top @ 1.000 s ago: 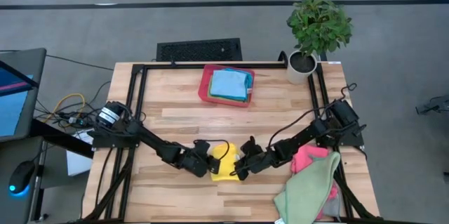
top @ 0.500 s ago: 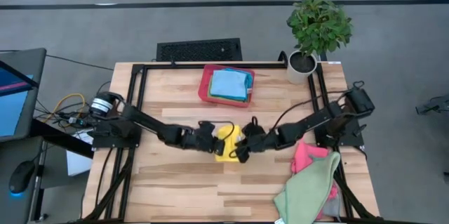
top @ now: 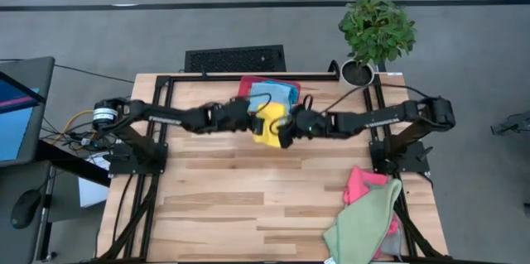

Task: Fold microfiber towels
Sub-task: Stack the yellow microfiber cloth on top of the light blue microfiber cloth in the red bin

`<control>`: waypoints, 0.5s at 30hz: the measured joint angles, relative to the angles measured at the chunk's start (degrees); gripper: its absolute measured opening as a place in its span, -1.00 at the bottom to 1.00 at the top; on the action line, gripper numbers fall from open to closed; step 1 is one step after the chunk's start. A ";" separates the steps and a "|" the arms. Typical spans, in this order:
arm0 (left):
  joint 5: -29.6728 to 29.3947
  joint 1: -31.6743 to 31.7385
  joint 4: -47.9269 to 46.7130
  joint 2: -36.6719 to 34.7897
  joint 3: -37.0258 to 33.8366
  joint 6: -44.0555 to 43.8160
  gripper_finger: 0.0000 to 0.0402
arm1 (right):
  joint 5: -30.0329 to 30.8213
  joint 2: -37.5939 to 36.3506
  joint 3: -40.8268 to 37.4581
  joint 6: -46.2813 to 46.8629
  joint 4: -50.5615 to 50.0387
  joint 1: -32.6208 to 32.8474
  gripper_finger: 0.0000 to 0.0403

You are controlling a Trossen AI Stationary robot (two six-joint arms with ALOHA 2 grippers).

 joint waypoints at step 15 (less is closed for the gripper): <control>7.98 15.42 -7.03 6.61 11.33 12.92 -0.96 | -8.94 0.07 0.22 -5.25 4.75 -17.26 -0.89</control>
